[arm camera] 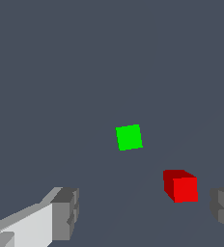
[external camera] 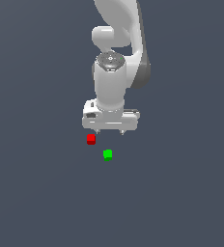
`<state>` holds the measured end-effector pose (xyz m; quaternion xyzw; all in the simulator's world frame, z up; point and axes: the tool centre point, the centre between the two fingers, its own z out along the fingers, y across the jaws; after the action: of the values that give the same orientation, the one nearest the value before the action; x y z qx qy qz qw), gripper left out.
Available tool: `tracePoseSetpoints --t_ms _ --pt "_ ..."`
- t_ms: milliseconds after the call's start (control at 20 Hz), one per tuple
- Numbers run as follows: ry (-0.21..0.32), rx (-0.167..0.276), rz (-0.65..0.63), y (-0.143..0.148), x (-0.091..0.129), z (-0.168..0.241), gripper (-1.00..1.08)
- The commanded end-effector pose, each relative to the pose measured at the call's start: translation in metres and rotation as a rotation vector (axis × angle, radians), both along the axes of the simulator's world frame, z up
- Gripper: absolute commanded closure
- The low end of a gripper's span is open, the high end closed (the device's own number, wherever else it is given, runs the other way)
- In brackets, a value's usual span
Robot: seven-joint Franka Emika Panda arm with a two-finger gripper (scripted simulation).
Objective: Stack the red cube on top of the green cube.
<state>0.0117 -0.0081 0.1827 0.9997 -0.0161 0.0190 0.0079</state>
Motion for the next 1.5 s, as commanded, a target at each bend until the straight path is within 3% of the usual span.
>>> tracePoseSetpoints --t_ms 0,350,1050,1450 --pt "0.0 0.0 0.0 0.0 0.0 0.0 -0.92" --pt "0.004 0.002 0.004 -0.012 -0.008 -0.013 -0.92" --pt "0.032 0.013 0.033 -0.089 -0.057 -0.096 -0.92" --pt "0.038 0.016 0.038 -0.105 -0.064 -0.112 -0.92"
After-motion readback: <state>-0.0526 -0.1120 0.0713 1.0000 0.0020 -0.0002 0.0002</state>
